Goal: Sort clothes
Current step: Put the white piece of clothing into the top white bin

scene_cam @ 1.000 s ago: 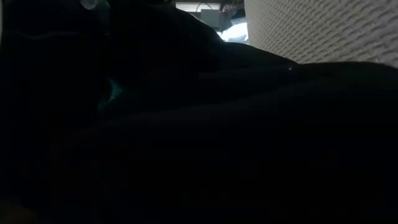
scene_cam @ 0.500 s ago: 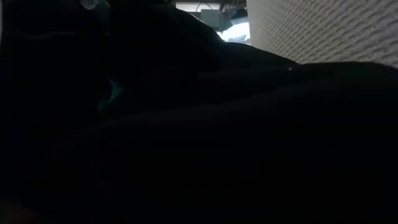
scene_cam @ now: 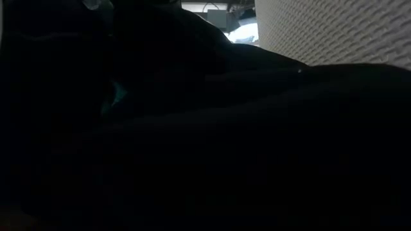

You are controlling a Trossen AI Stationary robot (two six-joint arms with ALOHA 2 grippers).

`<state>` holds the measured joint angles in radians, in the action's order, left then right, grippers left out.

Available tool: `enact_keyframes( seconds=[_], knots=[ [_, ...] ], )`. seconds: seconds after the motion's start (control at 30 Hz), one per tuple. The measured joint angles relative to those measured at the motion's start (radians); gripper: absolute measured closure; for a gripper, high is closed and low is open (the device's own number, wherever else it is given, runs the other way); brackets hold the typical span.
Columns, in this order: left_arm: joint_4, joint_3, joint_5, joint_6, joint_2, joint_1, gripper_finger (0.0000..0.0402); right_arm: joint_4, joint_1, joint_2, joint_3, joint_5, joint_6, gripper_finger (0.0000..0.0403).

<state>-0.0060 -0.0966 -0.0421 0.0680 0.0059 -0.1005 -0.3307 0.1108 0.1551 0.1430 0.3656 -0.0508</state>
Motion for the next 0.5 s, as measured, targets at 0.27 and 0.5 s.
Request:
enact_keyframes(
  seconds=[0.27,0.5],
  knots=[
    [0.057,-0.002,-0.013,-0.046,0.0,0.0,0.0398,-0.012,0.0,0.327,0.183,0.008,0.006,0.0377],
    [0.102,-0.003,-0.013,-0.049,0.0,0.0,0.0398,0.015,0.0,0.687,0.468,-0.025,0.035,0.0377]
  ],
)
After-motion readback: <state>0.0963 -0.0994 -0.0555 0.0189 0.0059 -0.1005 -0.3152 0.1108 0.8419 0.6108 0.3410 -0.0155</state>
